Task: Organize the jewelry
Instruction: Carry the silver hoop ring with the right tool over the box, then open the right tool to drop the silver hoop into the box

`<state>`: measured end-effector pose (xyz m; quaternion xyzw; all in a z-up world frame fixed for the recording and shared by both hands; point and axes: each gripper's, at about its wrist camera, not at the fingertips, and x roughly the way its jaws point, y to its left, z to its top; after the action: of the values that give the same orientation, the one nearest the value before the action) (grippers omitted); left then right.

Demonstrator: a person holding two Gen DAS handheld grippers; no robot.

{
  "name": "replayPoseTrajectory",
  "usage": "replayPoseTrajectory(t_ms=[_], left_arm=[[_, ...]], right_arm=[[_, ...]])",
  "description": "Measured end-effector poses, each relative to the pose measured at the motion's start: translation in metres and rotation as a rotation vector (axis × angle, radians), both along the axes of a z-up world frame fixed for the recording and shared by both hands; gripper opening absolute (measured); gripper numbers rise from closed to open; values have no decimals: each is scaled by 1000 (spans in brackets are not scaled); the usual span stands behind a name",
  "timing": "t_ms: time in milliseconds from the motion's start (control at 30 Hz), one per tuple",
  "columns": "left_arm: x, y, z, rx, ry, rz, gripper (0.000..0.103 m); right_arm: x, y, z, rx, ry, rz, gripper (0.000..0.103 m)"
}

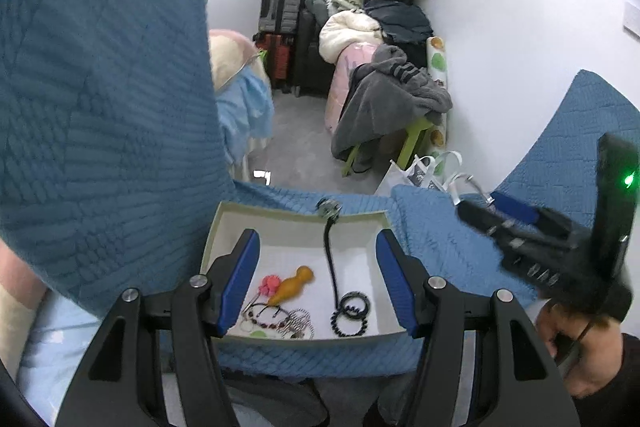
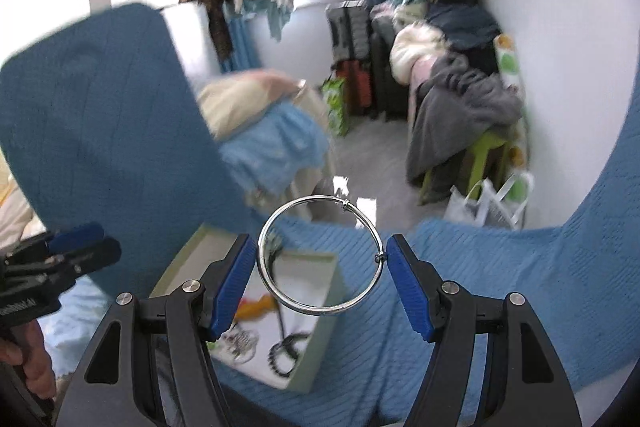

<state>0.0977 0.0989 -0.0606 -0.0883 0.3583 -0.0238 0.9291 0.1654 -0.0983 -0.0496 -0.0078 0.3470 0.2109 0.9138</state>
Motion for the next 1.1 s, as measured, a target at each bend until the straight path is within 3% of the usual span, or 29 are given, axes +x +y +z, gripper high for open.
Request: replayPoseTrajectory(t_ms=[300,500,767,1100], left_arm=[[-17,28,-49,-48,102,40,61],[-10,32,-64,-72,132,48,61],[-7,32,-66,-76,137,44,61],[-11,42,-64,-89,134,72,61]], right_arm=[[1,44,-66,-75,127,60,66],[4,57,-102,-112,205,63,66],[1,72,-105,-133,198,97,67],[6,91,-138,-198,291,143,67]])
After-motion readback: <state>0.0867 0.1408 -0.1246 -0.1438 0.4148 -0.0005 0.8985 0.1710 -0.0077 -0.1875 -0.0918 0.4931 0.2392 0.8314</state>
